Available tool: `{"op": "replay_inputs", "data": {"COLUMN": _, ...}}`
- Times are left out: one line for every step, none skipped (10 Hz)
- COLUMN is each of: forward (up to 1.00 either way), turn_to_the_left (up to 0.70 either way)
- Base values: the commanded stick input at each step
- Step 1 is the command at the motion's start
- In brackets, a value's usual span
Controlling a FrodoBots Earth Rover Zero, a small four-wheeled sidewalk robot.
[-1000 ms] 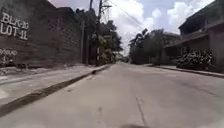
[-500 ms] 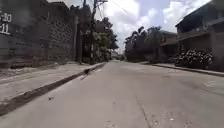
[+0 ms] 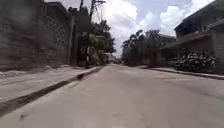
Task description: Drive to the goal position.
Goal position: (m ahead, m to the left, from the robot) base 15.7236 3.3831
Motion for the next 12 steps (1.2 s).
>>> {"op": "replay_inputs", "data": {"forward": 1.00, "turn_to_the_left": 0.00}}
{"op": "replay_inputs", "data": {"forward": 1.00, "turn_to_the_left": 0.00}}
{"op": "replay_inputs", "data": {"forward": 1.00, "turn_to_the_left": 0.00}}
{"op": "replay_inputs", "data": {"forward": 1.00, "turn_to_the_left": 0.00}}
{"op": "replay_inputs", "data": {"forward": 1.00, "turn_to_the_left": 0.00}}
{"op": "replay_inputs", "data": {"forward": 1.00, "turn_to_the_left": 0.00}}
{"op": "replay_inputs", "data": {"forward": 1.00, "turn_to_the_left": -0.04}}
{"op": "replay_inputs", "data": {"forward": 1.00, "turn_to_the_left": -0.04}}
{"op": "replay_inputs", "data": {"forward": 1.00, "turn_to_the_left": -0.05}}
{"op": "replay_inputs", "data": {"forward": 1.00, "turn_to_the_left": -0.06}}
{"op": "replay_inputs", "data": {"forward": 1.00, "turn_to_the_left": -0.09}}
{"op": "replay_inputs", "data": {"forward": 1.00, "turn_to_the_left": -0.14}}
